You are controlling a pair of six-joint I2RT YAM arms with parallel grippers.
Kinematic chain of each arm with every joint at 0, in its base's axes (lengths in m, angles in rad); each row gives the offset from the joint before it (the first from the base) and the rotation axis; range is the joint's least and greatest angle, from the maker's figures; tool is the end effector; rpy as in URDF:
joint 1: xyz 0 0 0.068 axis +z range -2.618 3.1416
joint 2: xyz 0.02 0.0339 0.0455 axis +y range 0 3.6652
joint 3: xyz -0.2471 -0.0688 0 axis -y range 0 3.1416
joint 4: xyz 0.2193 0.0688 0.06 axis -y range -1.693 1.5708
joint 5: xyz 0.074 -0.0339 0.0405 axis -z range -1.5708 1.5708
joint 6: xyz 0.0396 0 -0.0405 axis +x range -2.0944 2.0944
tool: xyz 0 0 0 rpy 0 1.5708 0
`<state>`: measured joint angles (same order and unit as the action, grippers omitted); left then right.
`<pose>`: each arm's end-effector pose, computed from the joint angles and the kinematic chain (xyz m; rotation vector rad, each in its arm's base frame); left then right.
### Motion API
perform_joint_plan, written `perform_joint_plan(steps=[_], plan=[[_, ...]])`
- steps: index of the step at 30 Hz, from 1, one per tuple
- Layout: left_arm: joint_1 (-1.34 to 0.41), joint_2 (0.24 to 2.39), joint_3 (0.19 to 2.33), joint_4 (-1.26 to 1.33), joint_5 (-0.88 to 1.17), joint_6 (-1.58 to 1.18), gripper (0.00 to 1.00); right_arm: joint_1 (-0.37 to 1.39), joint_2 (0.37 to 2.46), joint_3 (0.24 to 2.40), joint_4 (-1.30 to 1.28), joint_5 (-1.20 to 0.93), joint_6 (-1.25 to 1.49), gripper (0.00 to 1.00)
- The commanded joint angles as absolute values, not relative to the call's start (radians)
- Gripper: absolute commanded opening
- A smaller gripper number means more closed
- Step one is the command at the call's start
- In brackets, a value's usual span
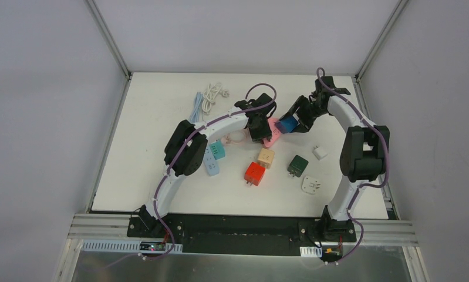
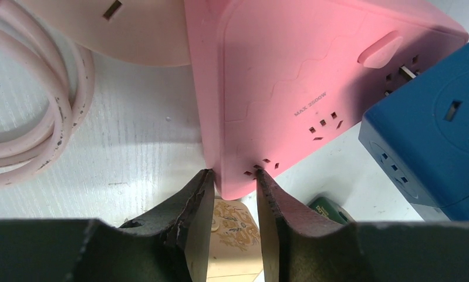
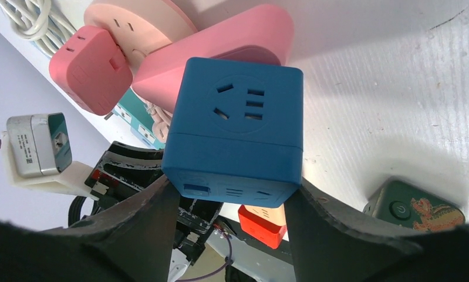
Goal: Pull the plug off the socket
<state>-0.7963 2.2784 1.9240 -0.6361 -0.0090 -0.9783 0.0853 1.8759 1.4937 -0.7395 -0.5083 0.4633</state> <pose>0.3285 -0.3353 0.1864 -0.2491 2.6902 -0.6178 0.3643 0.0505 0.2252 0.3531 2.7063 0.8498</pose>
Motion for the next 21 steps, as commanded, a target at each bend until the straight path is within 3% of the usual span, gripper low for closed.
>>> perform_joint_plan(steps=[1,4,7,17,21], plan=[[-0.783,2.327,1.911,-0.724,-0.069,-0.96,0.32,0.102,1.736,1.502,-0.65,-0.607,0.505,0.0],[-0.783,2.327,1.914,-0.726,-0.071,-0.96,0.31,0.113,1.778,1.572,-0.793,-0.401,0.513,0.0],[-0.784,2.33,1.917,-0.728,-0.07,-0.959,0.31,0.123,1.856,1.663,-0.926,-0.324,0.502,0.0],[-0.78,2.325,1.915,-0.725,-0.07,-0.957,0.31,0.091,1.788,1.564,-0.755,-0.603,0.476,0.0],[-0.778,2.289,1.866,-0.607,-0.026,-0.94,0.39,0.091,1.747,1.473,-0.676,-0.591,0.485,0.0]])
